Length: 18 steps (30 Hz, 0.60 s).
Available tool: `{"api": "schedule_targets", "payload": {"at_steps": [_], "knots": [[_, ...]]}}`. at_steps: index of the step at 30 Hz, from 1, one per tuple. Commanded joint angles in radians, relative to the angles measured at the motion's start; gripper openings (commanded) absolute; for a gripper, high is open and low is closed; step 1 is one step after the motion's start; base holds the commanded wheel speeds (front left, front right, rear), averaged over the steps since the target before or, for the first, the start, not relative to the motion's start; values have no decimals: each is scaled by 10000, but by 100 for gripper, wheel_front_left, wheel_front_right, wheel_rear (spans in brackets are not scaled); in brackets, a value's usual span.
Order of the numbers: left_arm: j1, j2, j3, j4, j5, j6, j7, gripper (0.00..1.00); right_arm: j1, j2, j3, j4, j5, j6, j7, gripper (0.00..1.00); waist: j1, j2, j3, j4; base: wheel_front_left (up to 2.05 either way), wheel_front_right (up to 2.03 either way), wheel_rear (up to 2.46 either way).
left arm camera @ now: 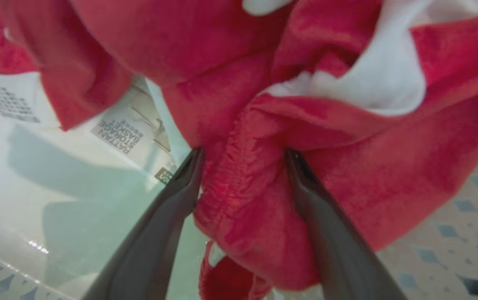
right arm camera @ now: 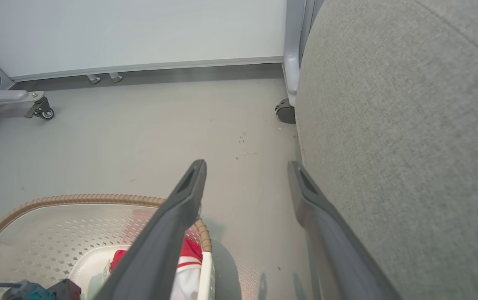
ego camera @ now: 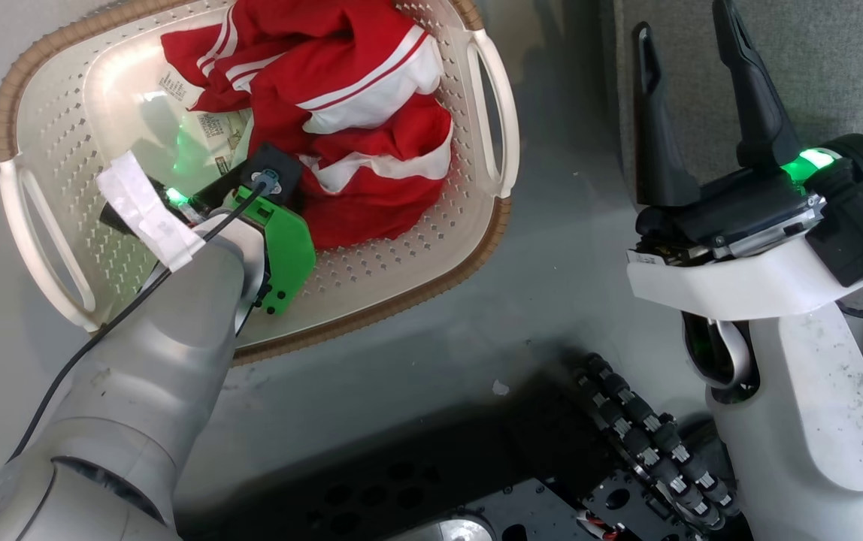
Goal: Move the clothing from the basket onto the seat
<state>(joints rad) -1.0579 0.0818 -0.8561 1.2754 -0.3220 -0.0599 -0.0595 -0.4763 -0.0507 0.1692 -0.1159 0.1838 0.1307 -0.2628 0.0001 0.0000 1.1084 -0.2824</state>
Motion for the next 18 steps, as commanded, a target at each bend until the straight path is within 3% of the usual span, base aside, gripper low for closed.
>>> {"api": "schedule_targets", "payload": {"at_steps": [1, 2, 9, 18], "knots": [[-129, 106, -14, 69, -94, 14, 127, 80, 28, -1, 5, -68, 55, 1, -30, 100, -1, 0, 16, -5, 0, 0, 0], [-176, 124, -18, 73, -112, 2, 109, 0, 49, -1, 11, -84, 50, 1, -30, 100, -1, 0, 28, -6, 0, 0, 0], [-341, 235, -245, 104, 68, 288, 118, 0, -139, -1, 82, -261, 36, 1, -30, 100, -1, 0, -2, -11, 0, 0, 0], [-95, 6, -135, 37, -270, 91, -745, 0, -129, -2, 124, -138, -51, 1, -30, 100, -1, 0, -865, 291, 0, 0, 0]]}}
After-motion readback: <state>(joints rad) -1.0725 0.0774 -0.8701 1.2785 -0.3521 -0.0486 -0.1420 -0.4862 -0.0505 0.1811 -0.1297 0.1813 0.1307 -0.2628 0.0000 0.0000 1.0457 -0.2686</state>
